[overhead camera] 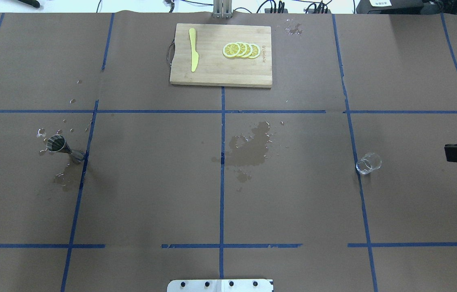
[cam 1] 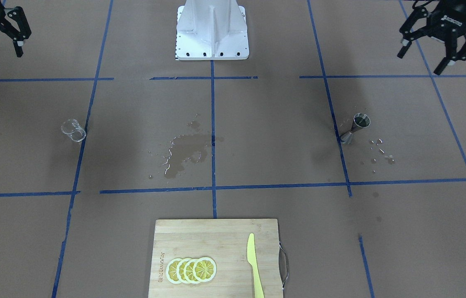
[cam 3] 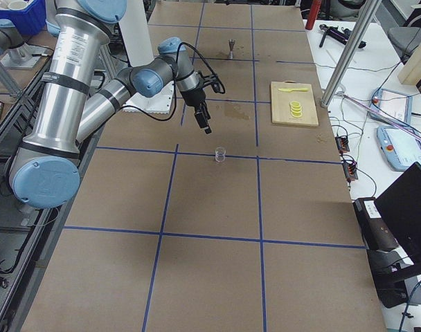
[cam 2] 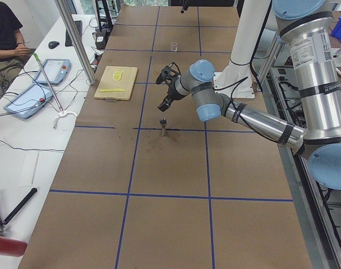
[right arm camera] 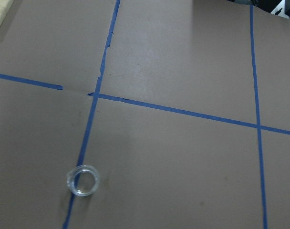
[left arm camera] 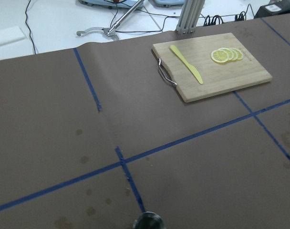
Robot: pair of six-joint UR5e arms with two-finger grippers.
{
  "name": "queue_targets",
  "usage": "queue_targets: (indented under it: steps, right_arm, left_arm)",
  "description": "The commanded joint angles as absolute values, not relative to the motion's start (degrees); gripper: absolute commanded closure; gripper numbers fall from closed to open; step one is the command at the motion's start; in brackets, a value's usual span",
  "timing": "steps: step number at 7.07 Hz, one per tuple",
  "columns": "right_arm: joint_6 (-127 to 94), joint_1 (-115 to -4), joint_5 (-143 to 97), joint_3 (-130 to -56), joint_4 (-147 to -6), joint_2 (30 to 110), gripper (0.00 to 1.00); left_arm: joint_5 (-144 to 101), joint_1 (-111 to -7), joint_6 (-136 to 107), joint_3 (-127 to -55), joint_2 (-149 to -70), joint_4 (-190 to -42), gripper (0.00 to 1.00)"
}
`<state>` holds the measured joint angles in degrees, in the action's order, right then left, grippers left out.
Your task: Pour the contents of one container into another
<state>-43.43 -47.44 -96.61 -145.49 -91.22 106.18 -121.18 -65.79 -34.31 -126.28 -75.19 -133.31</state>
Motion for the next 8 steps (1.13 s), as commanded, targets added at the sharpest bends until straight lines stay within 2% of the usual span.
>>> queue_targets:
  steps: [1,3,5,7,8]
  right_arm:
    - [-17.26,-68.98,-113.38,-133.92,-91.23,101.45,0.00]
    - [-0.60,-83.35,-128.52,-123.10,-91.32,100.37,0.00]
    - [8.57,-88.84,-134.64,-114.82,-94.02,99.94,0.00]
    - [21.37,-95.76,-135.26,-108.23,-111.96,88.92,0.00]
    - [23.62,-98.06,-135.61,-105.41,-115.28,86.33,0.00]
  left_arm:
    - [-125.60,-75.22,-21.49,-123.32,-80.57,-120.30,0.00]
    - [-127.69,-82.75,-8.25,-121.04,-89.60,-99.17,0.00]
    - [-128.67,-92.59,7.93,-111.67,-97.36,-84.51,0.00]
    - [-131.12,-96.23,10.37,-105.50,-95.20,-84.37,0.00]
    - [-130.96,-96.24,10.37,-103.64,-92.40,-85.25,0.00]
